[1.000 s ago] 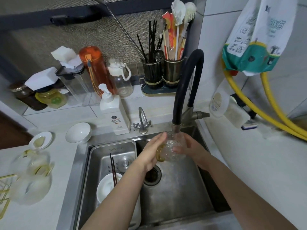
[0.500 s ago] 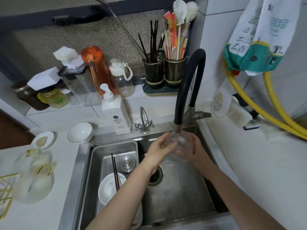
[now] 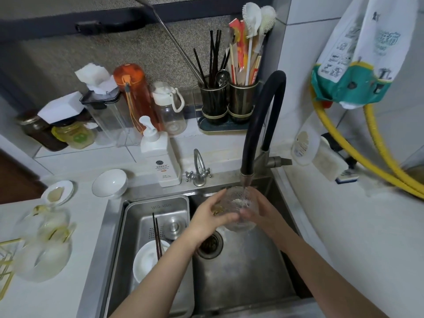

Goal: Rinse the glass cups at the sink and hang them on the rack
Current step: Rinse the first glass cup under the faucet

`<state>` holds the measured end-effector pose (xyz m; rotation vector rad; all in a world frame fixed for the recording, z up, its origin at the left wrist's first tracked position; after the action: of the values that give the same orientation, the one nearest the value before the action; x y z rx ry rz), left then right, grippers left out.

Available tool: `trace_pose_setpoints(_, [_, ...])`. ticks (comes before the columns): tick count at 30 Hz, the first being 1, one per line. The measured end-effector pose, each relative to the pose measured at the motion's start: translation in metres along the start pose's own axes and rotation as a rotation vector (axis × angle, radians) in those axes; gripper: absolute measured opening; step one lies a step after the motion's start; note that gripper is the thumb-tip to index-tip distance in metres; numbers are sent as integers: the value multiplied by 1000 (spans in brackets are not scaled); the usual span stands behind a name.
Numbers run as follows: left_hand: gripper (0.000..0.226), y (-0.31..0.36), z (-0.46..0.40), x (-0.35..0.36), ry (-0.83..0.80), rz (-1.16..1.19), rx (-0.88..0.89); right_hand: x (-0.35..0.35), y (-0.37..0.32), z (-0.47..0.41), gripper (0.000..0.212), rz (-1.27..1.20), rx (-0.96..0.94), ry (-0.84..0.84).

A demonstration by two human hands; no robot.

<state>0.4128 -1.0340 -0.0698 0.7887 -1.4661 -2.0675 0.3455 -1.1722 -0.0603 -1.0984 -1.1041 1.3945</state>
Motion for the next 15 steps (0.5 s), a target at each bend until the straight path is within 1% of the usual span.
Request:
trace_pose_setpoints(4, [80,10,-5,-6,44,61,9,-9,-13,-12,63,10,-11,37])
trace_pose_setpoints(6, [77,15,-8,1,44,65,10,-16,-14,-7,57,0,-6,66])
trace_pose_setpoints(8, [76,12,-7,7,23,61,2,-17,-11,-2,49,5,-12,56])
trace_pose_setpoints(9, [75,8,-6,7,21,73,-2,-15,-9,-1,50,9,-10,47])
trace_pose_setpoints(11, [75,0,-4,1,38,90,-18,-9,-9,-5,62,35,9,32])
trace_pose_setpoints(12, [76,-1,-4,-3,47,86,-24,-7,-9,-8,65,48,9,29])
trace_pose_setpoints(15, [78,3,-8,-5,43,86,-40,-8,-13,-11,59,19,2,41])
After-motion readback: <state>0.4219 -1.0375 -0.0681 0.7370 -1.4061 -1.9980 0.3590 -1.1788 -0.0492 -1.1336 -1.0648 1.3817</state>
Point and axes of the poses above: each hand's wrist, its own z-axis away from the middle knuckle, its own x-axis out of the palm, y = z × x, the point moved 7 cm from there along -z, towards the middle knuckle, and after that the axes turned 10 degrees about -y, right-handed, at the moved point
